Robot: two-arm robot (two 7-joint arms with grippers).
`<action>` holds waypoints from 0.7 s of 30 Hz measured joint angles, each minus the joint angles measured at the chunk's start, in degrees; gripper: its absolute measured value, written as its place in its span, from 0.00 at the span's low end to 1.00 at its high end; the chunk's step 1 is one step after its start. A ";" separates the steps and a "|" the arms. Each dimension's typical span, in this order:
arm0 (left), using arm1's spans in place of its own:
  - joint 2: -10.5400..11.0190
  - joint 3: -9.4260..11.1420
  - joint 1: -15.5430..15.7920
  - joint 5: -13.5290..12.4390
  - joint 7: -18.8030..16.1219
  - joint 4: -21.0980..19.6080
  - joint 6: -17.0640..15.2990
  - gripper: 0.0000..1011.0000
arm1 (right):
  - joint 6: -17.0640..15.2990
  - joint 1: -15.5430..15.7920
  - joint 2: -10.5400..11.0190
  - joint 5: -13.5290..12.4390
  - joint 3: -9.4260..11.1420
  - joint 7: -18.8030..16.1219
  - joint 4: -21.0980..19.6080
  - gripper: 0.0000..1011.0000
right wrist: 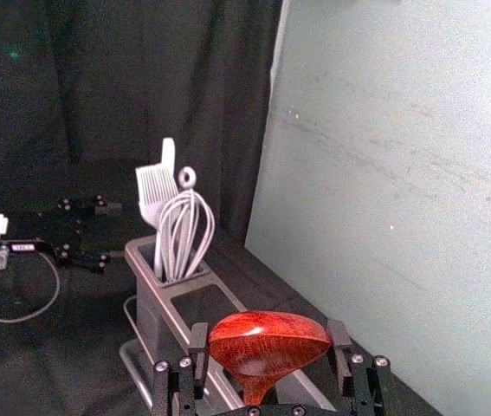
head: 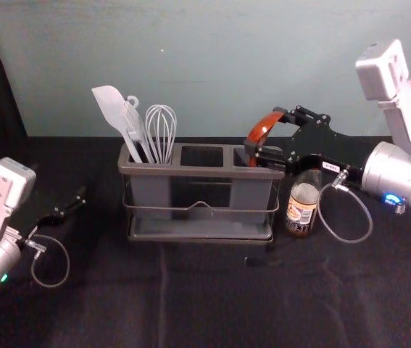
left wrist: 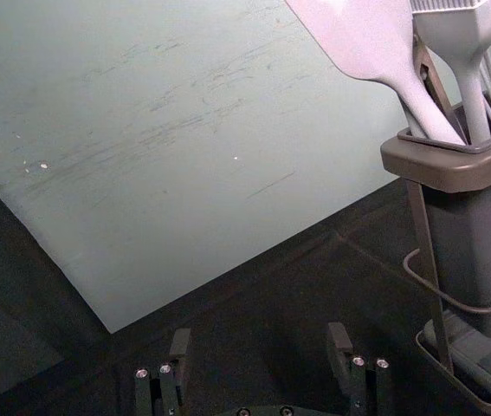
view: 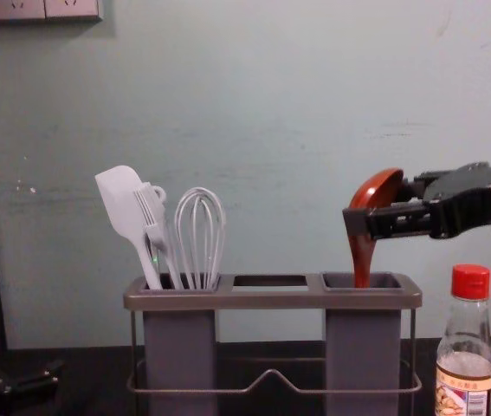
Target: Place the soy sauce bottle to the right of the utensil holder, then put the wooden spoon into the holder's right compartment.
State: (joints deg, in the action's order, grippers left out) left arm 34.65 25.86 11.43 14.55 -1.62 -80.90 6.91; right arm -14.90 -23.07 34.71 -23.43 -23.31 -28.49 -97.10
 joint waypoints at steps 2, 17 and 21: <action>0.00 0.00 0.00 0.00 0.00 0.00 0.00 1.00 | -0.24 -0.42 -0.29 0.16 -0.51 0.08 0.85 0.83; 0.00 0.00 0.00 0.00 0.00 0.00 0.00 1.00 | -0.45 -2.10 -1.74 0.71 -2.11 0.25 4.33 0.83; 0.00 0.00 0.00 0.00 0.00 0.00 0.00 1.00 | -0.47 -2.28 -1.87 0.73 -2.34 0.22 4.59 0.83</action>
State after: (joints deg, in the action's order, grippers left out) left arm 34.64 25.86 11.43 14.55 -1.62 -80.90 6.91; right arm -15.37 -25.35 32.84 -22.70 -25.65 -28.27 -92.51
